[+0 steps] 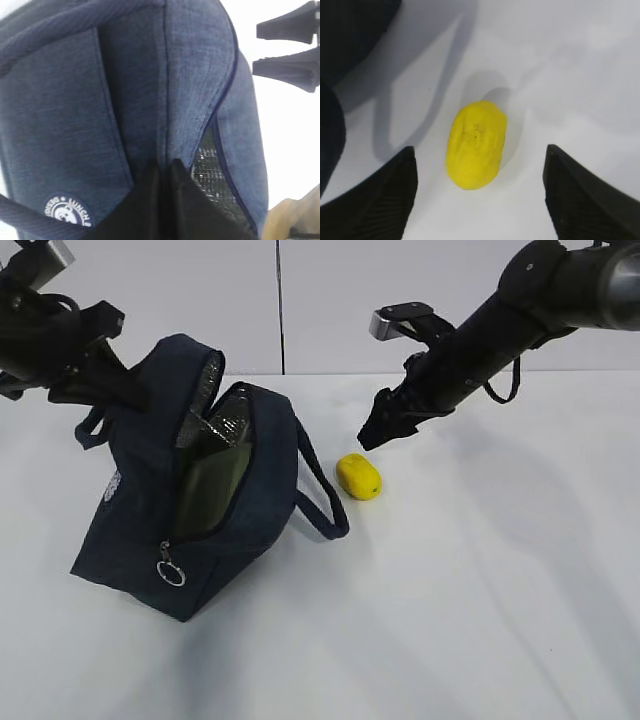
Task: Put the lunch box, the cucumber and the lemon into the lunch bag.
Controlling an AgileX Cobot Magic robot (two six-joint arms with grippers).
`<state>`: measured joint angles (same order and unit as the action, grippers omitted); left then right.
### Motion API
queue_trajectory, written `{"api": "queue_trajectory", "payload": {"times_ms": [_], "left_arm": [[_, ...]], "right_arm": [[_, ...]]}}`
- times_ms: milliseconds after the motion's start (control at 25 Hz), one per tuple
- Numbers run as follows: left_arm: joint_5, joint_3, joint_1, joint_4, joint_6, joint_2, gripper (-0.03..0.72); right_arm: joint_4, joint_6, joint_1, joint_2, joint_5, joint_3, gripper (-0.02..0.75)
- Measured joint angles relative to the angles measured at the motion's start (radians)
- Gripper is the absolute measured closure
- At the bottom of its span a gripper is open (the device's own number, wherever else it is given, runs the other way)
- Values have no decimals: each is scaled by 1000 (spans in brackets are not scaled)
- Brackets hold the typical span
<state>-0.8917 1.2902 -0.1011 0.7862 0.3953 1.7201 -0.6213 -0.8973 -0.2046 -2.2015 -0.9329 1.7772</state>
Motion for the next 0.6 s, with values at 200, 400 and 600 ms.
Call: {"api": "queue_trajectory", "payload": {"times_ms": [200, 400, 600], "left_arm": [[-18, 0, 42, -11, 2, 0, 693], [-22, 0, 50, -15, 2, 0, 693], [-23, 0, 50, -16, 2, 0, 693]], "right_arm": [[27, -2, -20, -2, 67, 0, 150], [37, -2, -30, -26, 92, 0, 150], [39, -3, -40, -48, 102, 0, 149]]}}
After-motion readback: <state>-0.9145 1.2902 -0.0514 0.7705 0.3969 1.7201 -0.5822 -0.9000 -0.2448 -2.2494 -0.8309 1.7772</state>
